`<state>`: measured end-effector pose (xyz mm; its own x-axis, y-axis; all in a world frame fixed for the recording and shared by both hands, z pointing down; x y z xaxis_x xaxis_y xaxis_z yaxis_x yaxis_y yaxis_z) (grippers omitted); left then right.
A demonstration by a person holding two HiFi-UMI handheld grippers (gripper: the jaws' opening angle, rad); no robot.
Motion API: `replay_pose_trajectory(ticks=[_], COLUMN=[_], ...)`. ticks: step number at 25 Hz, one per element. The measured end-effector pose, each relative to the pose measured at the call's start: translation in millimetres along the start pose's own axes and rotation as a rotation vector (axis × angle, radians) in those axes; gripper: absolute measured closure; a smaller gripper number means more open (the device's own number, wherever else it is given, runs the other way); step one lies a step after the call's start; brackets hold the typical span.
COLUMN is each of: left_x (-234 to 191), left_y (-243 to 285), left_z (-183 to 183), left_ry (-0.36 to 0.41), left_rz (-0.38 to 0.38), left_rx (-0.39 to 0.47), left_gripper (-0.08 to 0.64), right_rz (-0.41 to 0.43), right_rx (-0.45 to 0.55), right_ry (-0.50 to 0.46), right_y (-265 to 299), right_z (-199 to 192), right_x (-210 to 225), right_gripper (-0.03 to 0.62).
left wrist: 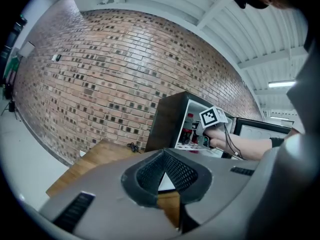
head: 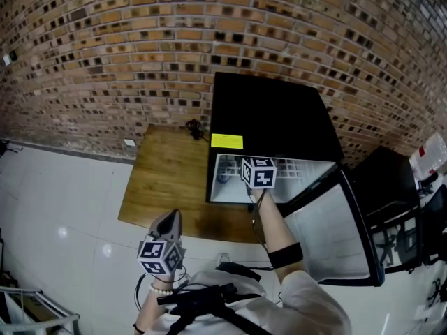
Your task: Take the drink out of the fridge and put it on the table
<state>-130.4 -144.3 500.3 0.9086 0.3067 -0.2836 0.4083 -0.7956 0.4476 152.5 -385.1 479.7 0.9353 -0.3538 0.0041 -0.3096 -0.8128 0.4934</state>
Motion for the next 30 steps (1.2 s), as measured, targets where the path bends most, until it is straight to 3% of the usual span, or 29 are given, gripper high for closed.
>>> replay_pose_trajectory(ticks=[13,22,30], left_x=[2,9,14], left_y=[-8,-17,-25], left_z=[-4,-6,-11], left_ry=[0.02,0.052,0.089], left_rz=[-0.038,-0.1,-0.14], left_rx=[-0.024,-0.041,-0.048], left_gripper=[0.56,0.56,0.56], right_rz=[-0.015,-0.041,-0.026], right_rx=[0.039,0.044,0.045], right_ry=[0.004,0.028,0.014], right_y=[-37,-77,-123], right_z=[-3,-24,-53], right_x=[-8,-16,-47], right_gripper=[0.264,0.265,0.265])
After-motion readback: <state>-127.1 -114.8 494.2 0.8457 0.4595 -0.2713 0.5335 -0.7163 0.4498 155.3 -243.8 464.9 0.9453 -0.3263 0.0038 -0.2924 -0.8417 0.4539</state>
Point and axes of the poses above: the fingertips, and each gripper's own axes: y forward along the fingers, x to its right, z out of its top, the point moved 9 cm from there along -y, backward along the fingers, and after that the axes turned 13 degrees about -x, right-handed, at the moved point
